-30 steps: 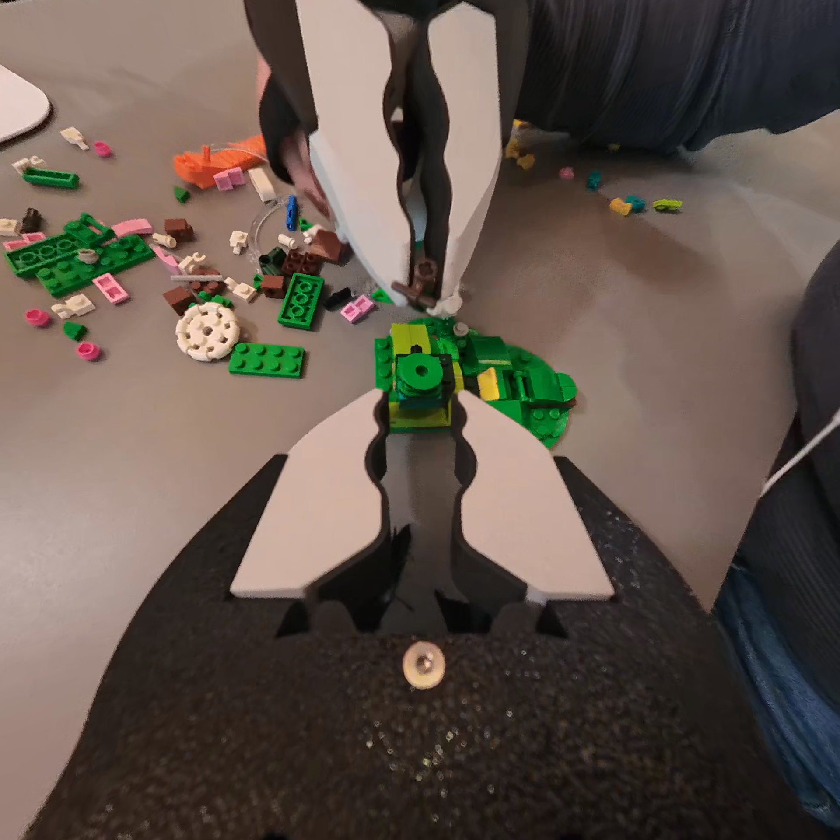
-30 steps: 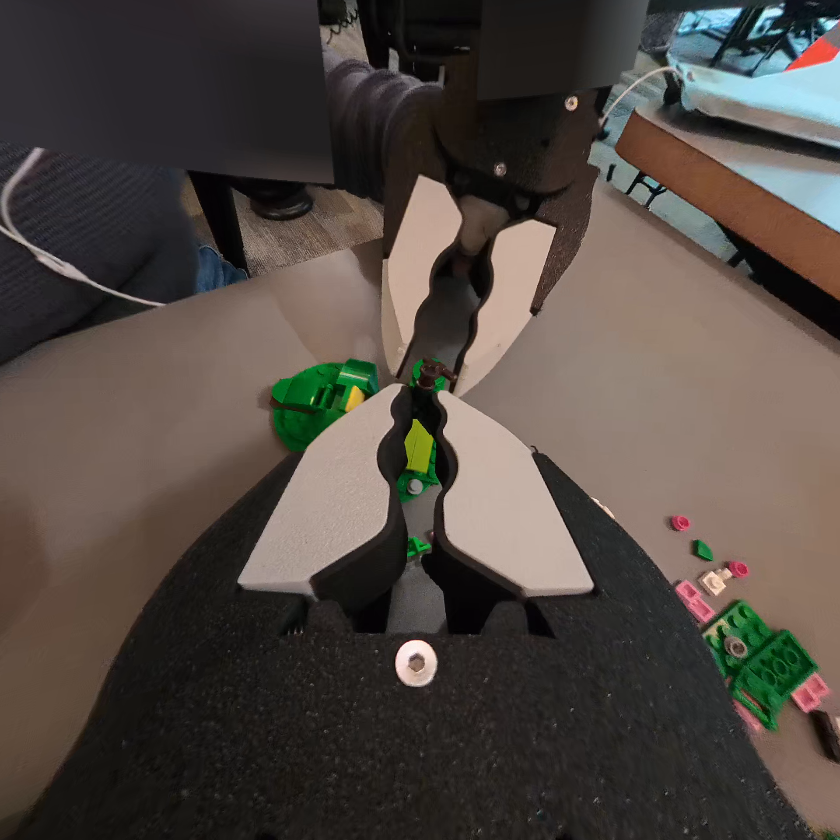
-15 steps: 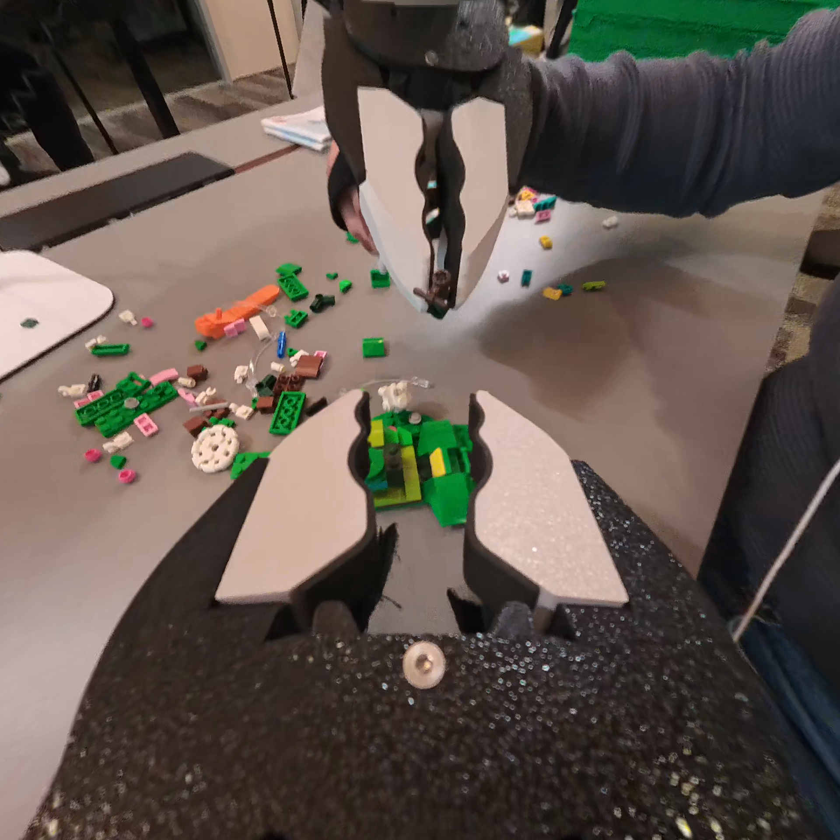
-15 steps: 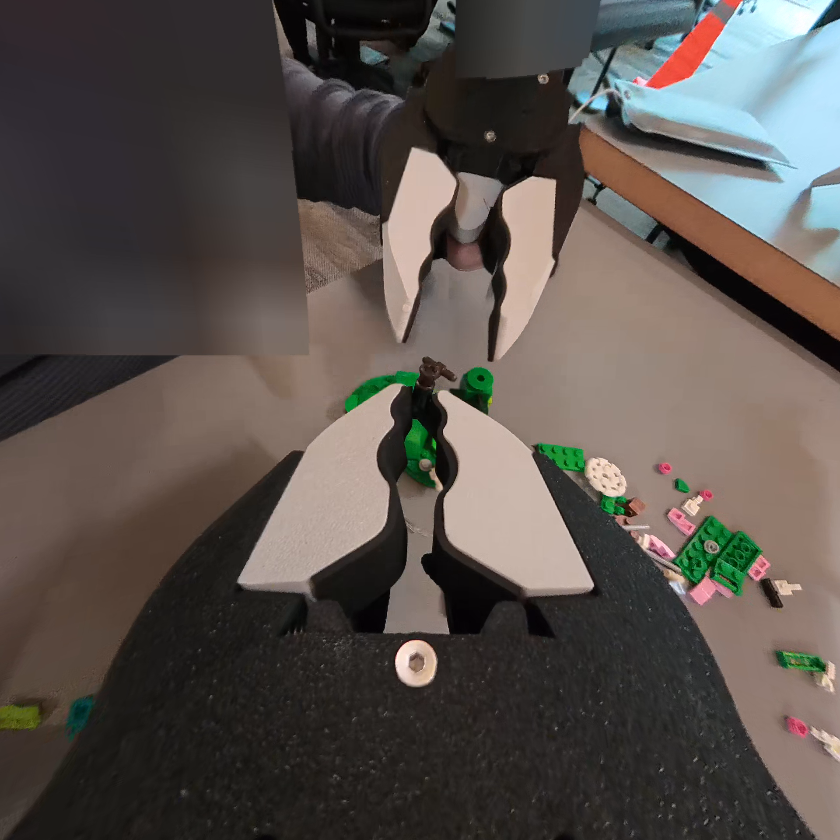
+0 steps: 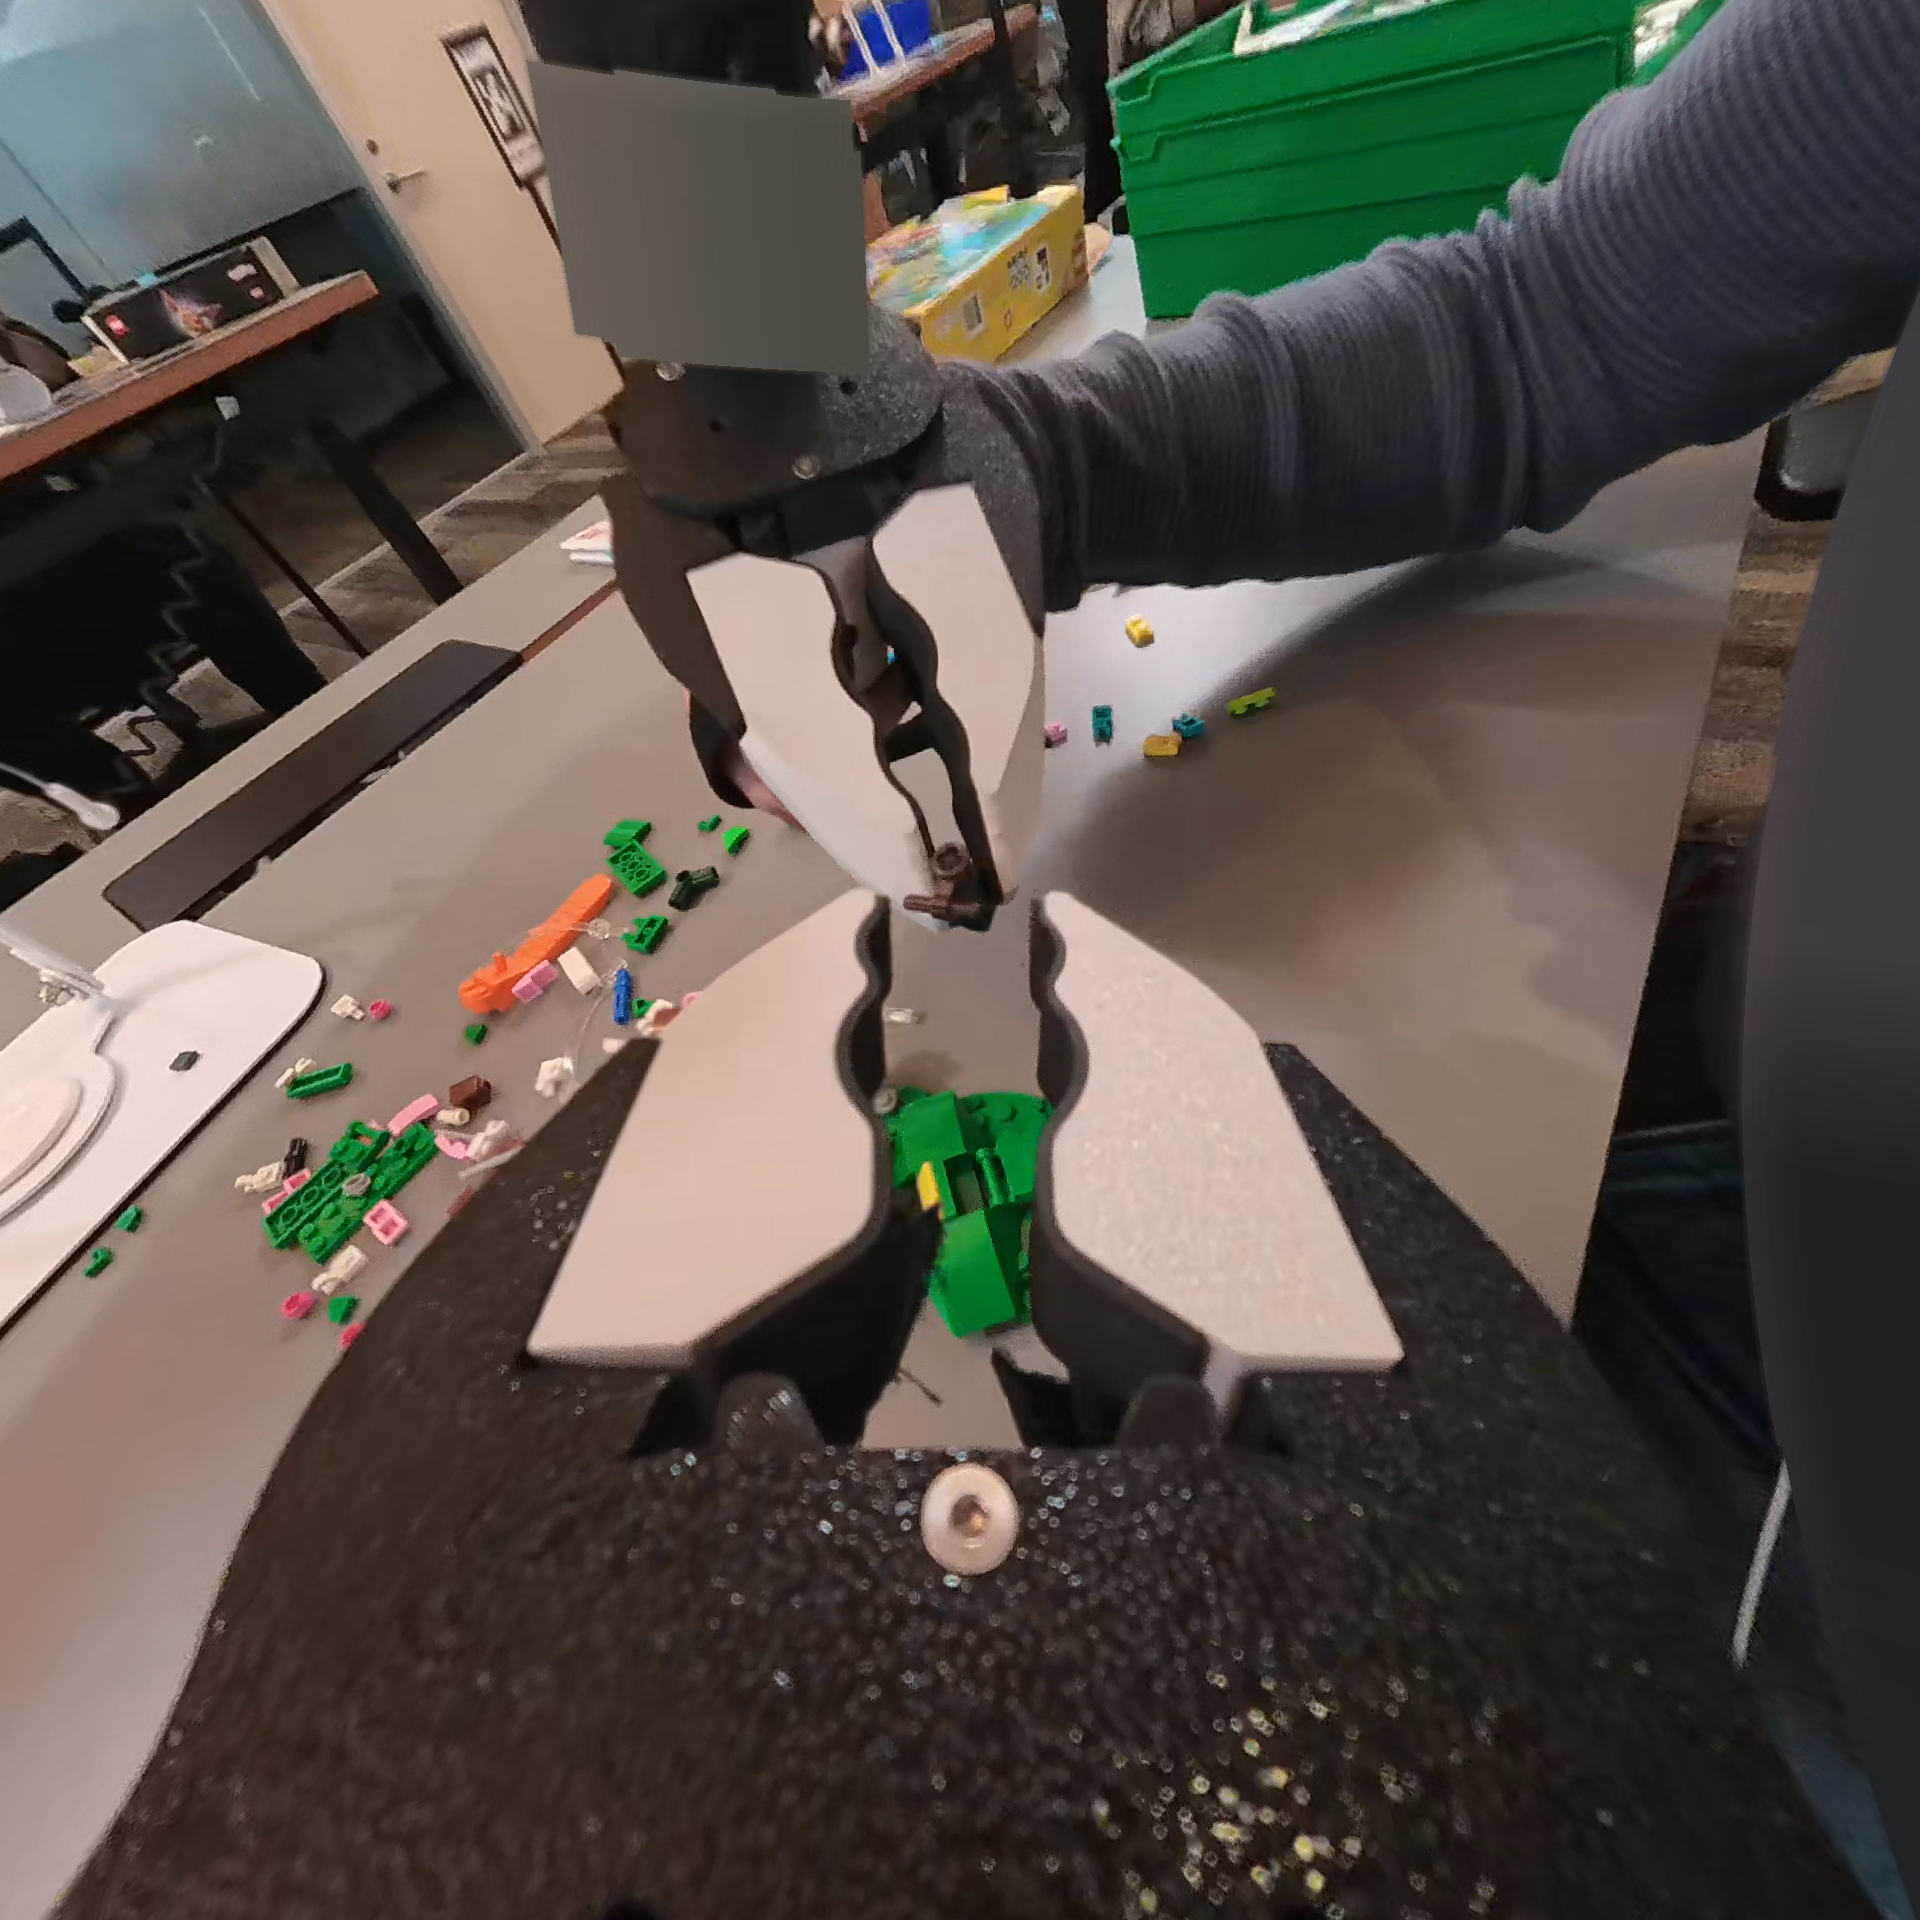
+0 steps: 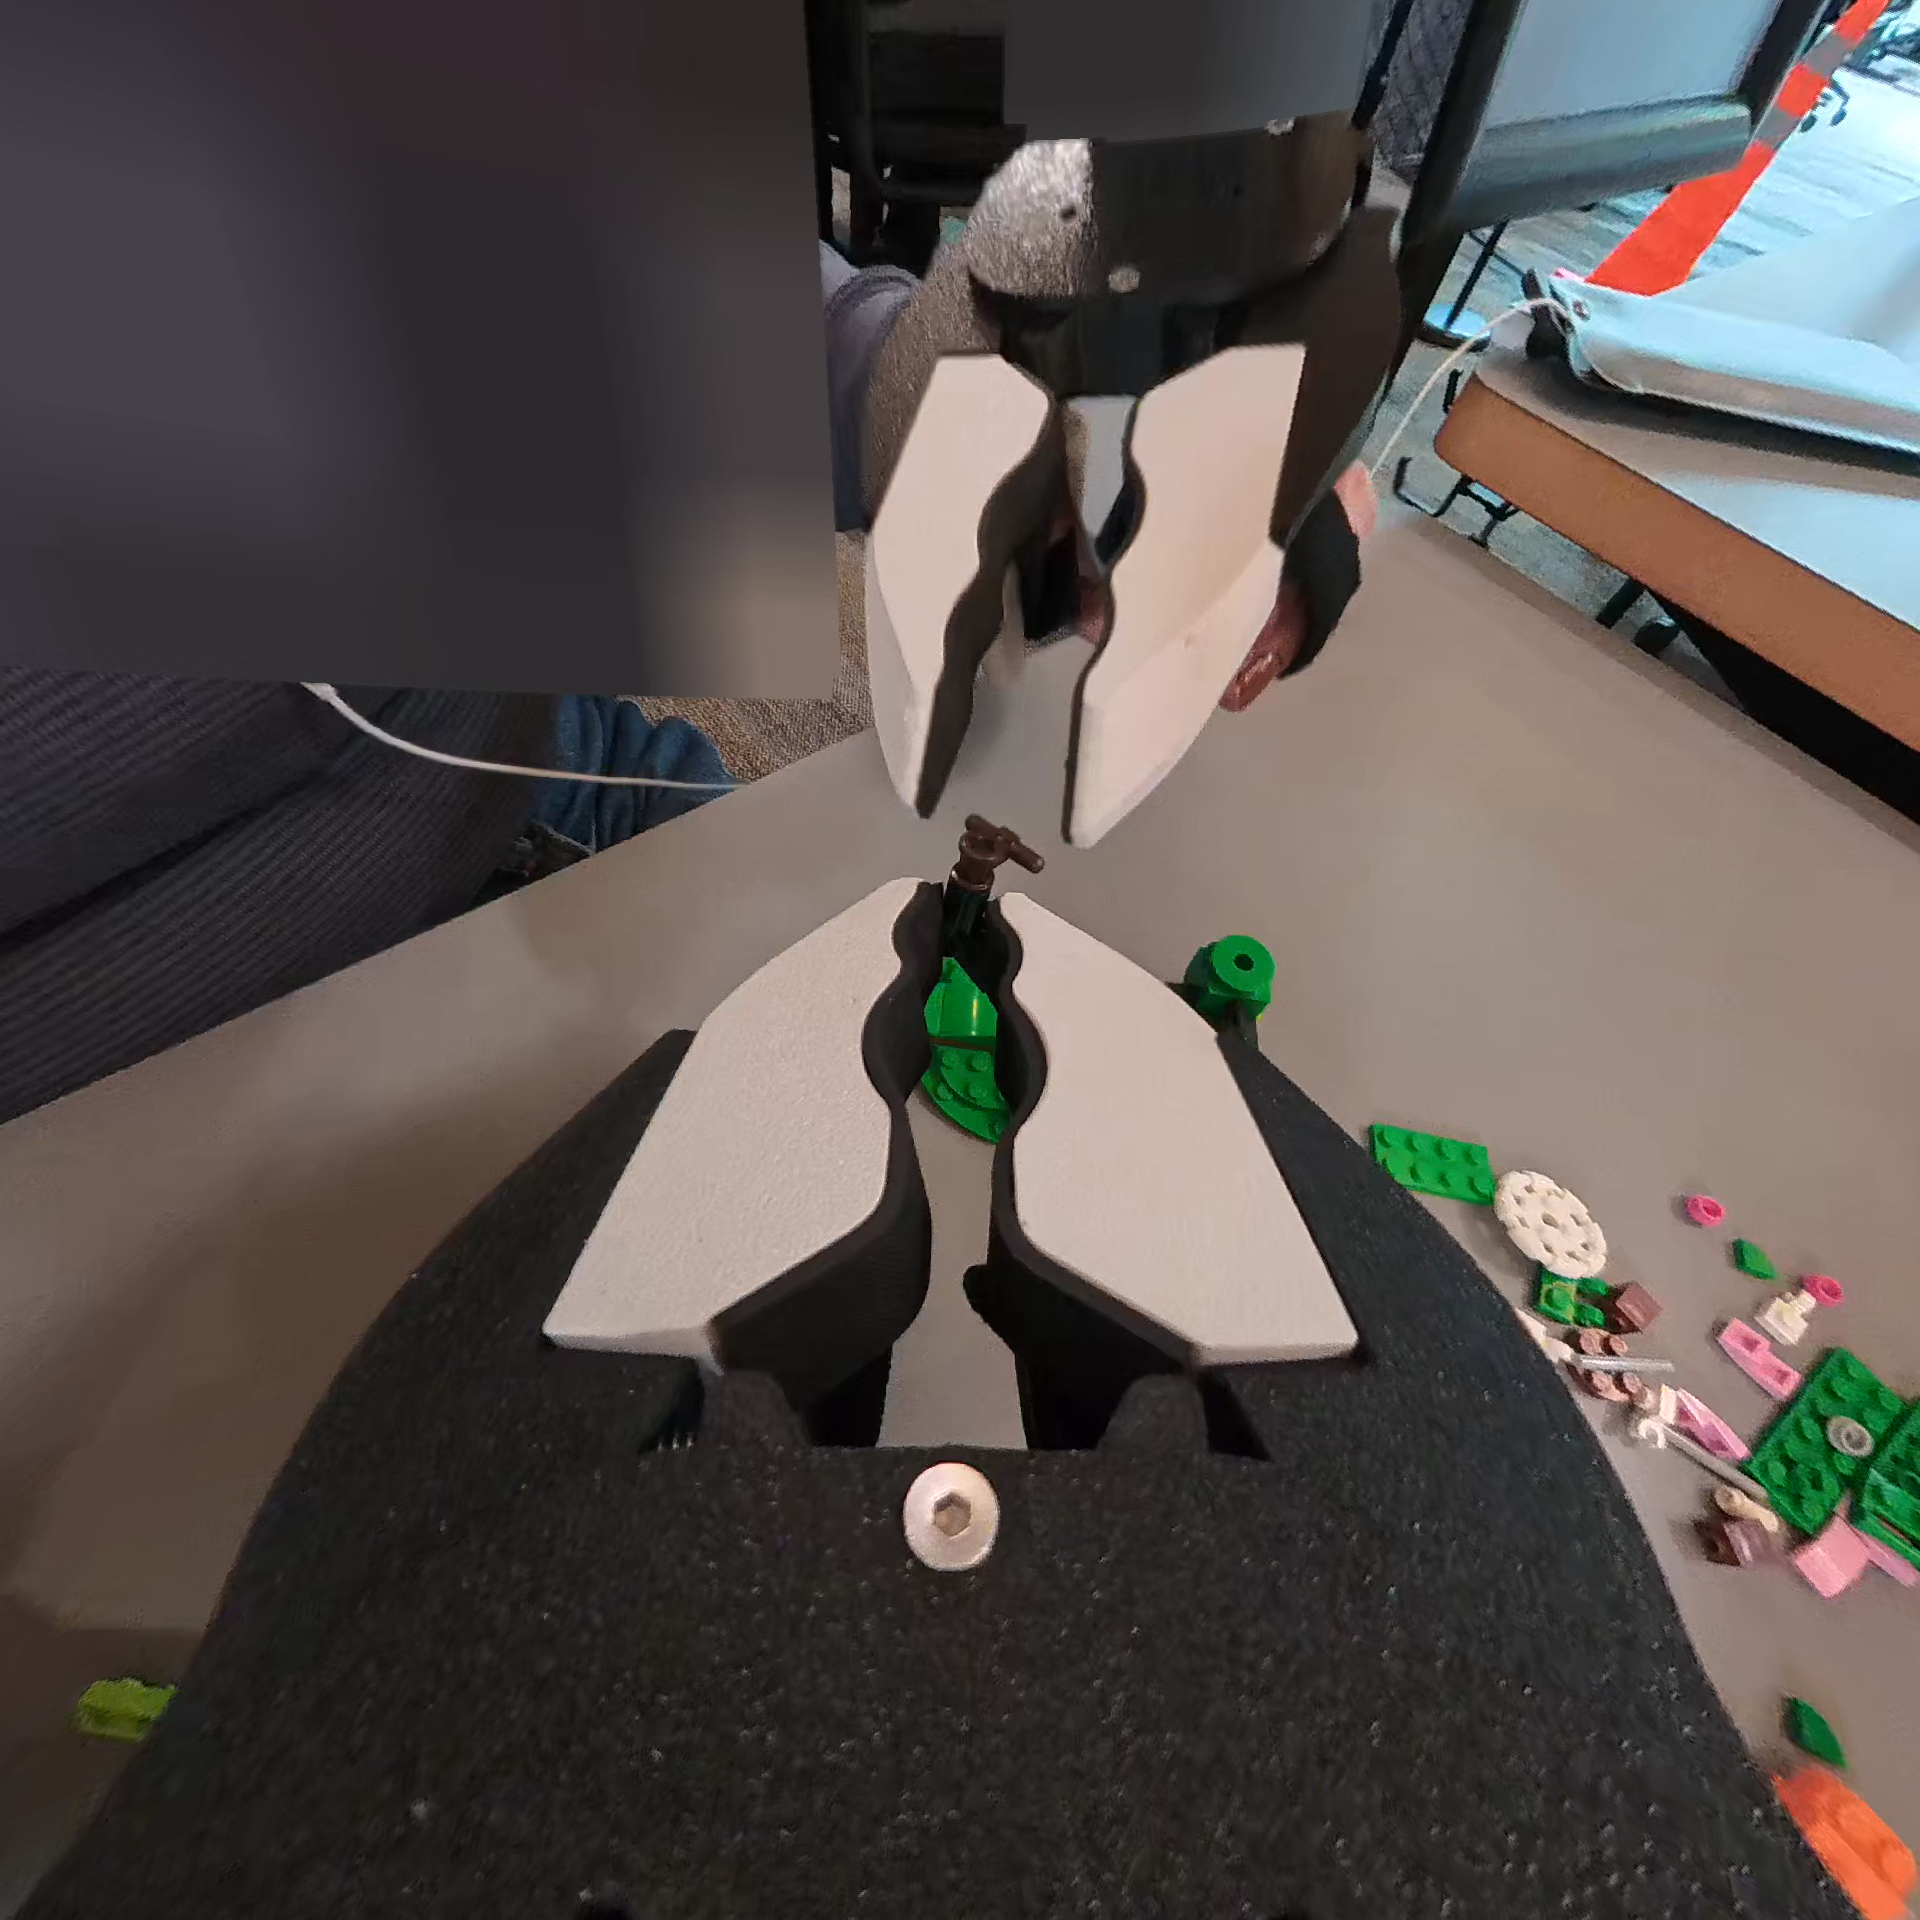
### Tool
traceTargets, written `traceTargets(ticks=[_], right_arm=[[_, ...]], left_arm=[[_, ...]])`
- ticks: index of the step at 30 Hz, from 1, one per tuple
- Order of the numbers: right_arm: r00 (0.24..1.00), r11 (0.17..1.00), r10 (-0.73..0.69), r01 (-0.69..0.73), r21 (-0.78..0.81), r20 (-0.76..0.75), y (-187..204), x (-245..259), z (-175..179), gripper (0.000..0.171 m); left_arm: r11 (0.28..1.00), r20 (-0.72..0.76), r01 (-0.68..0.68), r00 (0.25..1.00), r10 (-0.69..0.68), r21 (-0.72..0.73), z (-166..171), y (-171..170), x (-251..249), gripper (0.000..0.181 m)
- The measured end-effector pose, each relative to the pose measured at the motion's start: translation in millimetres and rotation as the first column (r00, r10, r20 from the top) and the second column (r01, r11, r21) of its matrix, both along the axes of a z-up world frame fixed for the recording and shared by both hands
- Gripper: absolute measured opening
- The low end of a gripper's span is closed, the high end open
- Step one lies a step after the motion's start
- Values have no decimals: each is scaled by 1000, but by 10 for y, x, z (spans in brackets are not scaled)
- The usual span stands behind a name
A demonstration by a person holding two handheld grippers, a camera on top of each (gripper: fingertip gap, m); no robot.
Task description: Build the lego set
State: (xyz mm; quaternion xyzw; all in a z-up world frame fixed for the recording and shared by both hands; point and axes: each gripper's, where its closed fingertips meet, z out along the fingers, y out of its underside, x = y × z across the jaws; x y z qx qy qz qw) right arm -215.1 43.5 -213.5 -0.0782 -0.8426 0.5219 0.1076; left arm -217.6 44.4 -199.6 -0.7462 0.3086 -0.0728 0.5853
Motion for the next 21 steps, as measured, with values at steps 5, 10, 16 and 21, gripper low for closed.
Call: traceTargets(ticks=[5,10,16,21], right_arm=[[999,999,50,-50,-9,19,-43,88,9,7],[995,996,91,-91,-4,34,-93,136,2,7],[992,993,117,-118,10,43,-116,149,11,7],[992,992,122,-123,26,42,-116,139,9,7]], left_arm=[[999,9,33,999,-33,-29,-64,3,64,27],[993,97,105,990,-98,-61,-72,-33,142,20],[988,149,143,980,-132,-63,-83,-60,168,21],[983,250,172,956,-151,-66,-34,-63,161,16]])
